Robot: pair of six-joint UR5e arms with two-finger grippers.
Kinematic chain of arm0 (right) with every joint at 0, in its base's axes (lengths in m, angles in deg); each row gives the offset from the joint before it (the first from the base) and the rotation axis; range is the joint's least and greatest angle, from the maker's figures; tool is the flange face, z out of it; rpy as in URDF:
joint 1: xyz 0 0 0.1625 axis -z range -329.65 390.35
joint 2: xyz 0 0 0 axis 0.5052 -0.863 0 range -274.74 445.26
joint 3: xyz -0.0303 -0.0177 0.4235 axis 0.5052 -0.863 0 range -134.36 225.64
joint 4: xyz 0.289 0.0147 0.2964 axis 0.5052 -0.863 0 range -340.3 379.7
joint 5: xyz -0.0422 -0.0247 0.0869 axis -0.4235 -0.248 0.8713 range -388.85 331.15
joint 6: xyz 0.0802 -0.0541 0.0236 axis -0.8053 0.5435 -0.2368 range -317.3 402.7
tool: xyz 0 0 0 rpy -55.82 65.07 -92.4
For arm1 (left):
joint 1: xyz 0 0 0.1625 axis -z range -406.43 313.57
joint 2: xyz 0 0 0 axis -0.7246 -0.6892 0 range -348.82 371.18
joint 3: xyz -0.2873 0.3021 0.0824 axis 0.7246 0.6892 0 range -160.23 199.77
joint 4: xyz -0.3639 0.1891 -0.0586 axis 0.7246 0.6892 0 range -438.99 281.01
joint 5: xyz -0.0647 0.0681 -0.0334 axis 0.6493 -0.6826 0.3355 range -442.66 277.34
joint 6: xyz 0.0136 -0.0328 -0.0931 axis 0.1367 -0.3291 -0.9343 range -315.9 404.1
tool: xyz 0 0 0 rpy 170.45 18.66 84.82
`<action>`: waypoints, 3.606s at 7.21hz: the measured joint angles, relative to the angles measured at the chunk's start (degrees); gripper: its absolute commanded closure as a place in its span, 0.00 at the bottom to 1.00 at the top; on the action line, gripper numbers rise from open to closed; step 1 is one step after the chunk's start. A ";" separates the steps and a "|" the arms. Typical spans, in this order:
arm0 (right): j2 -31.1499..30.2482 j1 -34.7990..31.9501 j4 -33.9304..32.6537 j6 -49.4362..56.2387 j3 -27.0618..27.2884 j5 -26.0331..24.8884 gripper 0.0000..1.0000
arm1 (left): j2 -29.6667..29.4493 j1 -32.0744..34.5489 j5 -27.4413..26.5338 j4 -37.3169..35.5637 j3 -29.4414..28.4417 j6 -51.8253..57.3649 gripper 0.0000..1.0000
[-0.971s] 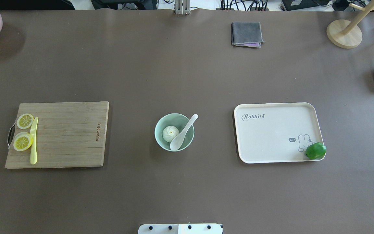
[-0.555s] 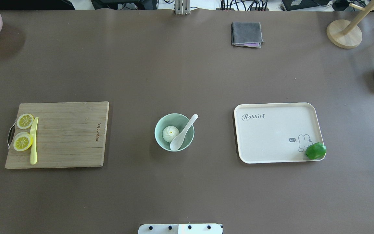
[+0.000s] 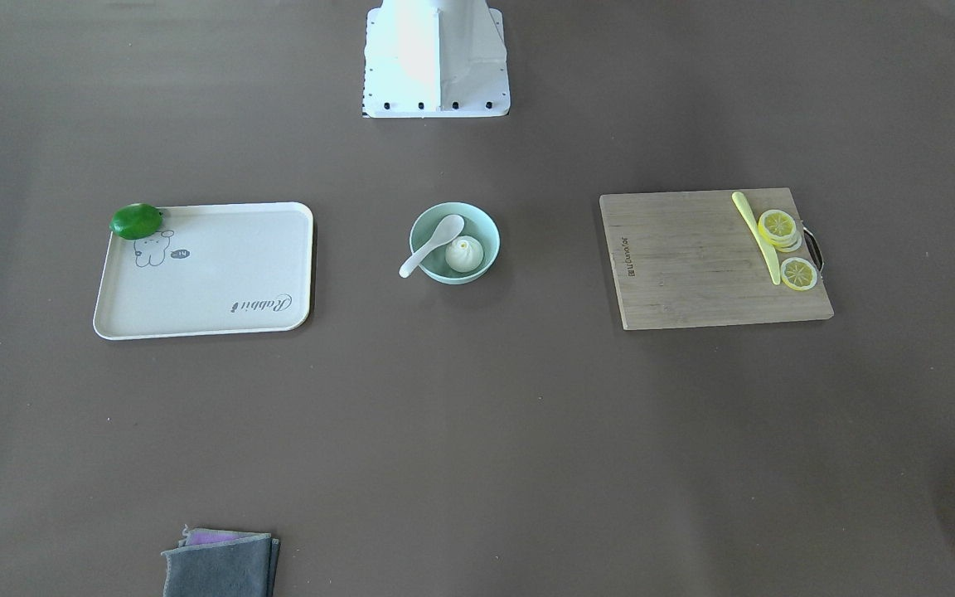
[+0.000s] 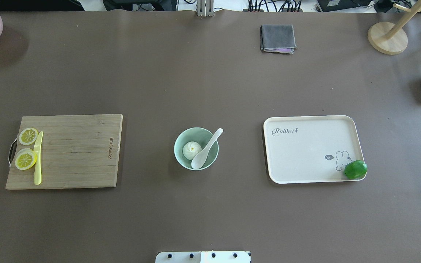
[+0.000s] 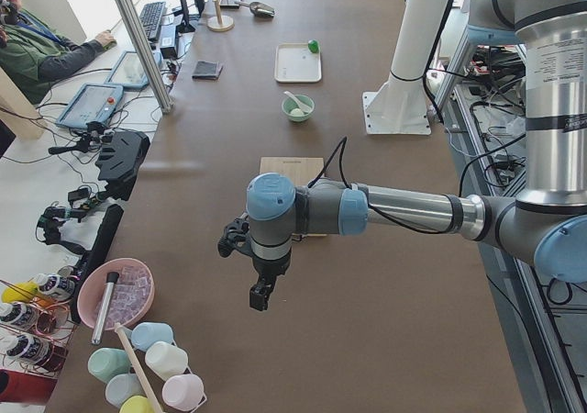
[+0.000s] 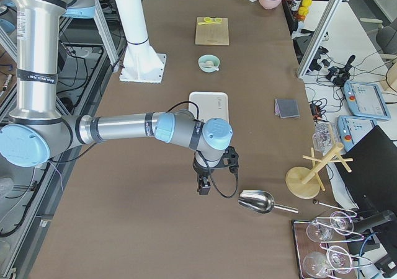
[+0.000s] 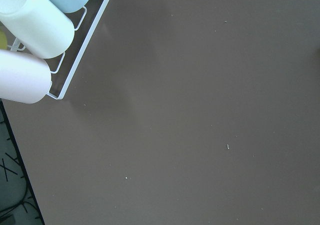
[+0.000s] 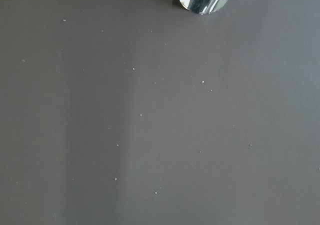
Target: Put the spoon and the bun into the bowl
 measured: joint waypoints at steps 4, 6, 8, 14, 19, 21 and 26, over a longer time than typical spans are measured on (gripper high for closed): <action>-0.74 -0.20 0.80 0.28 0.11 0.29 0.00 | 0.07 0.03 0.04 0.07 0.02 0.03 0.01; -2.39 -0.18 4.92 0.13 -0.17 0.34 0.00 | 0.07 -0.06 0.05 0.09 -0.07 0.03 0.01; -3.46 -0.18 7.17 0.10 -0.22 0.42 0.00 | 0.07 -0.09 0.04 0.15 -0.15 0.03 0.01; -3.63 -0.10 7.57 0.16 -0.22 0.52 0.00 | 0.07 -0.06 0.04 0.09 0.09 0.03 0.01; -3.63 -0.01 7.57 0.16 -0.23 0.61 0.00 | 0.07 -0.08 0.04 0.16 0.02 0.03 0.01; -3.63 -0.01 7.57 0.16 -0.24 0.61 0.00 | 0.07 -0.12 0.04 0.16 -0.05 0.03 0.01; -3.63 -0.01 7.57 0.16 -0.29 0.94 0.00 | 0.07 -0.14 0.04 0.16 -0.12 0.03 0.01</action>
